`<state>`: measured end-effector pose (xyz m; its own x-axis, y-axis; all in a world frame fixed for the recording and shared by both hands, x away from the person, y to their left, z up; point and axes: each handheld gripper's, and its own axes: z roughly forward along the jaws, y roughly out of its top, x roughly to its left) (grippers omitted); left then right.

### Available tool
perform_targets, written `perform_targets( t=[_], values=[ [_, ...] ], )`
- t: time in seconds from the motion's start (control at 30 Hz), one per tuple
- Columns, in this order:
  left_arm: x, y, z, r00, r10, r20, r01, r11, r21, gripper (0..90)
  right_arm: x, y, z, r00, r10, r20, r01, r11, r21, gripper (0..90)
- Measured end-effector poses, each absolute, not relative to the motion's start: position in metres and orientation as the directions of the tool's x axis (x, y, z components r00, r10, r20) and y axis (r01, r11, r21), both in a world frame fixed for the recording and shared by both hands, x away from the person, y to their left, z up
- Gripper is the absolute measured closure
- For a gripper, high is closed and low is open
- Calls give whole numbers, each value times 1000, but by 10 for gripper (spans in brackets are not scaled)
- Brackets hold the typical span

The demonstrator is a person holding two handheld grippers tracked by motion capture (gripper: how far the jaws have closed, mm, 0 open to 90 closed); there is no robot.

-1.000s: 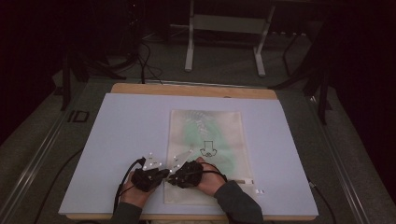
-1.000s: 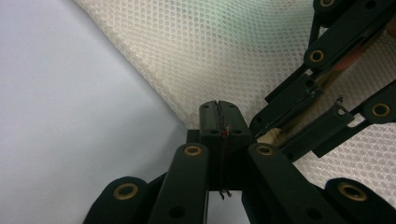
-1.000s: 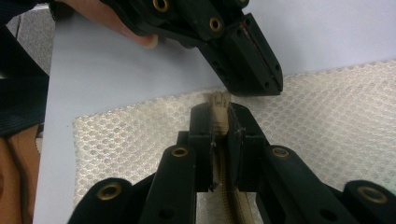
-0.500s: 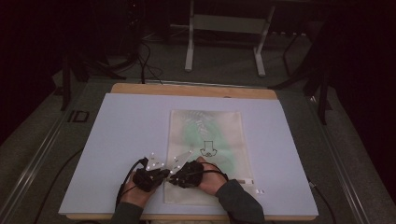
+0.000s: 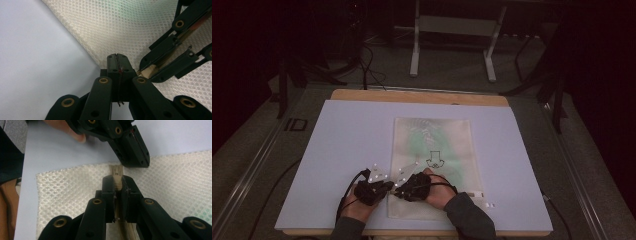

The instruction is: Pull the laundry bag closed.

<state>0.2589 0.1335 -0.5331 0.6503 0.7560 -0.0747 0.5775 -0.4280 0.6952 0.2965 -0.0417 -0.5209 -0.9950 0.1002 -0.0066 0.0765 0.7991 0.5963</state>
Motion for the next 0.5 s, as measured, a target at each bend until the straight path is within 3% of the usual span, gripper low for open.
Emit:
perform_targets(
  t=[0.5],
  values=[
    [258, 132, -532, 650, 758, -59, 572, -436, 694, 895, 294, -51, -519, -995, 90, -41, 51, 820, 570, 826]
  ],
)
